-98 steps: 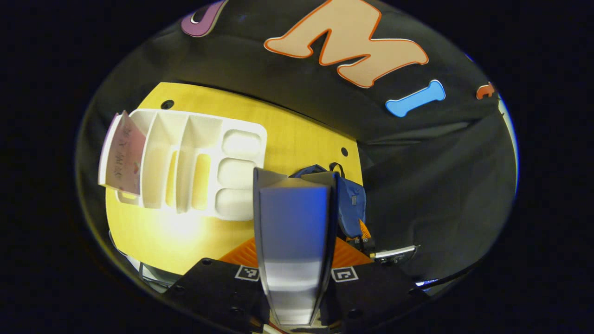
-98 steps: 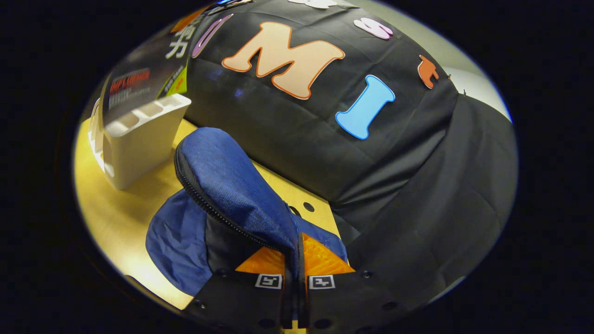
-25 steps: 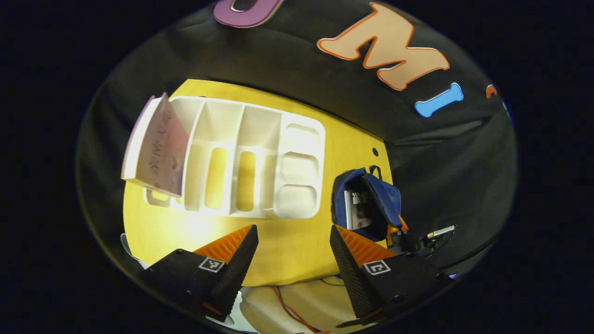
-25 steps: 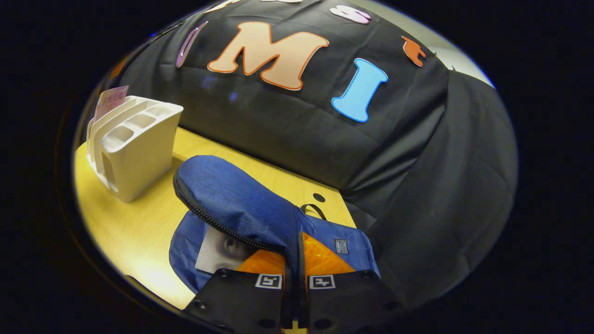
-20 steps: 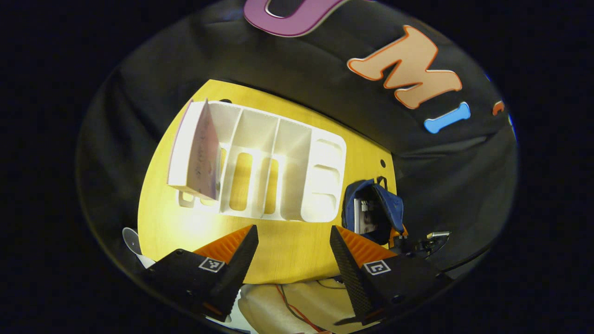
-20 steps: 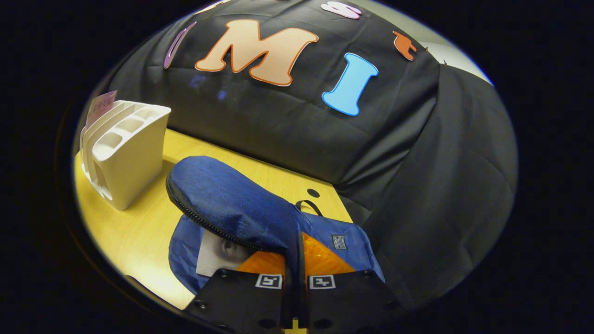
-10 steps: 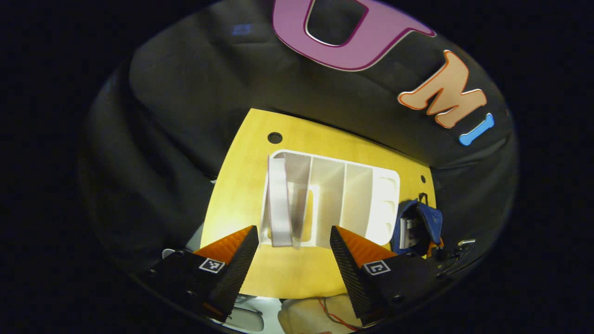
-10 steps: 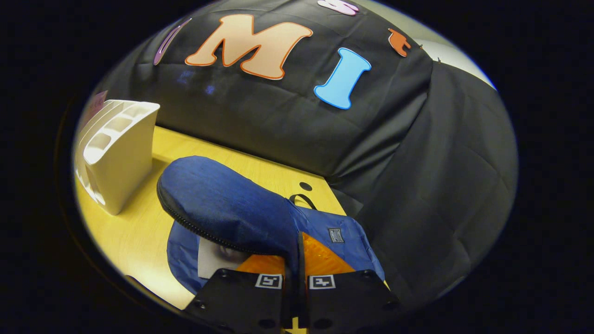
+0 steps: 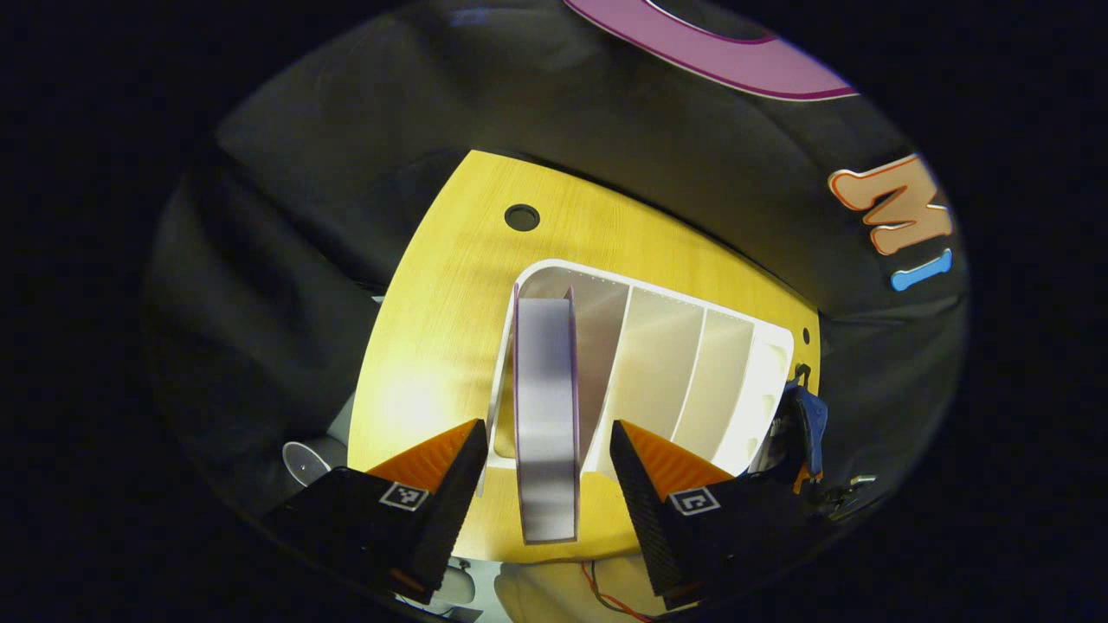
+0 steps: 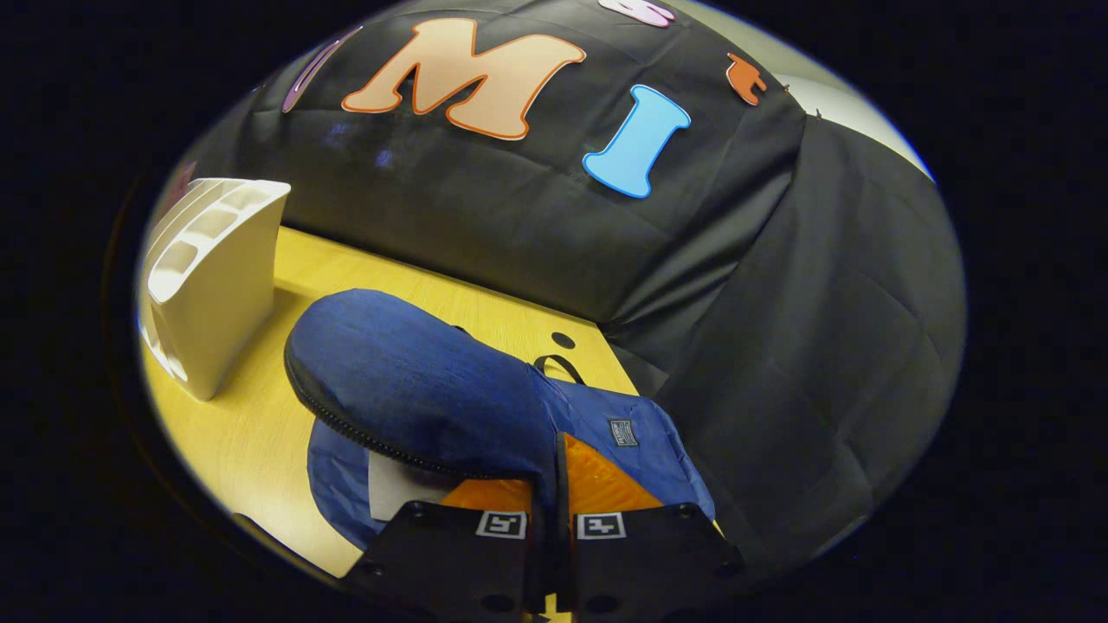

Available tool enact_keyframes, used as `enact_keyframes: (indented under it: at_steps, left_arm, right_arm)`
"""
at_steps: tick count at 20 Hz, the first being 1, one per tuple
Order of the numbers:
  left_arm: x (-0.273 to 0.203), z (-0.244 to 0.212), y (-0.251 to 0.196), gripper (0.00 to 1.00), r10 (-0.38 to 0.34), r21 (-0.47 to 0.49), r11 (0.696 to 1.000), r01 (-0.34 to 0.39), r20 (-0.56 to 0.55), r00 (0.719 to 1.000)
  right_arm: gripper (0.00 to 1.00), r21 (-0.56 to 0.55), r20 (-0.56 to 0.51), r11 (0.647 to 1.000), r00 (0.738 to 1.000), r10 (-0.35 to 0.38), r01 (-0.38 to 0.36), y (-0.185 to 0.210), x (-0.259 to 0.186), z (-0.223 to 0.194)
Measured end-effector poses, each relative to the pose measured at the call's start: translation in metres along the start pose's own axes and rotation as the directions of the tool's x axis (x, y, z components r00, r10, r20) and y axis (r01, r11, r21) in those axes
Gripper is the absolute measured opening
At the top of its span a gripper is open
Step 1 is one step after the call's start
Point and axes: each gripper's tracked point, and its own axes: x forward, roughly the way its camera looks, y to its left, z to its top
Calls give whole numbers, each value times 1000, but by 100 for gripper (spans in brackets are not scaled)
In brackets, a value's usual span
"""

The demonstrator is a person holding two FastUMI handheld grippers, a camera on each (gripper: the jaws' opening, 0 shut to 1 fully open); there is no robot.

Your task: Open the schoolbag, grab two books from the bookshelf and put them into the schoolbag.

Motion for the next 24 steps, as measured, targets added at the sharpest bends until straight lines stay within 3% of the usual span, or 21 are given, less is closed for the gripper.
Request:
enact_keyframes:
  at_steps: [4, 6, 8, 15, 20, 24]
  left_arm:
    - [22, -2, 0, 82, 18, 2, 1000, -18, -63, 998]
    - [29, -2, -1, 68, 37, 20, 999, -35, -84, 996]
    - [38, -2, 1, 60, 52, 30, 998, -49, -94, 994]
    - [57, -19, 12, 40, 123, 29, 992, -119, -173, 977]
    - [52, -33, 10, 39, 162, -39, 984, -175, -225, 961]
    - [34, -35, 1, 39, 189, -23, 980, -198, -215, 958]
  right_arm:
    - [7, 1, -5, 1000, 1000, -5, 5, 3, -1, 0]
    - [7, 4, -6, 1000, 1000, -5, 6, 3, -2, -1]
    - [7, 5, -7, 1000, 1000, -7, 7, 3, -2, -1]
    - [7, -8, -14, 1000, 1000, 1, -1, 6, -4, -1]
    - [9, 1, -13, 1000, 1000, 8, -8, 6, -6, -3]
    - [10, -4, -11, 1000, 1000, 21, -21, 7, -6, -4]
